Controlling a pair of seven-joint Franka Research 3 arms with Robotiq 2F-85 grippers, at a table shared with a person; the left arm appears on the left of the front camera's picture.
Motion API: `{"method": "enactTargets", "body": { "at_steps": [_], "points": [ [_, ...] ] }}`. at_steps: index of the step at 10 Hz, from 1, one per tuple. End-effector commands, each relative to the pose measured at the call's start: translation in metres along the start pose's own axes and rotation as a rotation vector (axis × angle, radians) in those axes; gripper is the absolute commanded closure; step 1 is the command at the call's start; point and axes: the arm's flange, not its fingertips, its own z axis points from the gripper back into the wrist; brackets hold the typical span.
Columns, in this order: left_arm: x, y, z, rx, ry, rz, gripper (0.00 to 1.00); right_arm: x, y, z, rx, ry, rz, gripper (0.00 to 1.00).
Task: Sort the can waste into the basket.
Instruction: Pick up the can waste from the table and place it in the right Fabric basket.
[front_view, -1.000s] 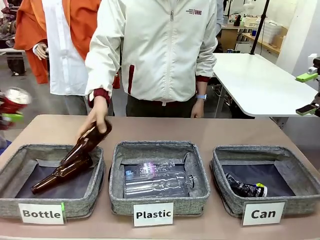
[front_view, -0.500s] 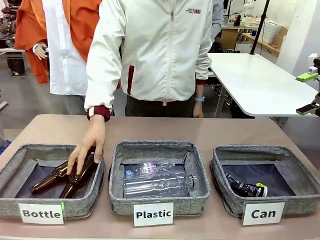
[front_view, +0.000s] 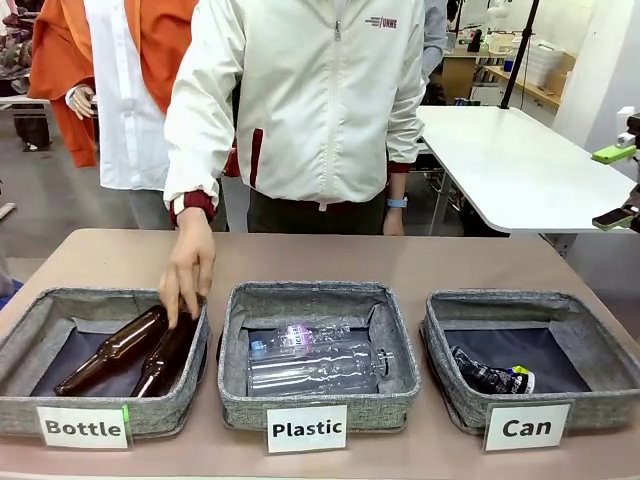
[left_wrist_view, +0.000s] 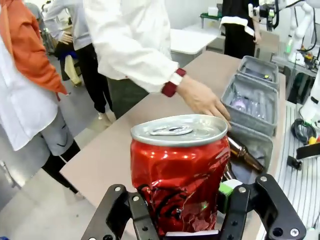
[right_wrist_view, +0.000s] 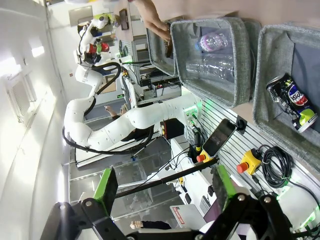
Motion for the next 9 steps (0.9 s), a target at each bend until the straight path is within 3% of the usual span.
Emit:
{"method": "enactTargets", "body": {
  "at_steps": [1,2,3,5,9],
  "points": [
    [0.018,-0.019,-0.045,0.03,0.005,0.015,1.0,-0.002,0.0,0.003,-0.007,0.015,0.016,0.0],
    [0.025,-0.027,-0.073,0.005,0.022,-0.002,1.0,-0.002,0.0,0.003,-0.007,0.015,0.016,0.0],
    [0.034,-0.032,-0.11,0.07,0.026,0.028,1.0,-0.002,0.0,0.003,-0.007,0.015,0.016,0.0],
    [0.045,-0.047,-0.188,0.085,0.082,0.056,1.0,-0.002,0.0,0.003,-0.007,0.015,0.016,0.0],
    [0.073,-0.094,-0.367,0.204,0.036,0.117,1.0,-0.002,0.0,0.003,-0.007,0.015,0.016,0.0]
  ]
}}
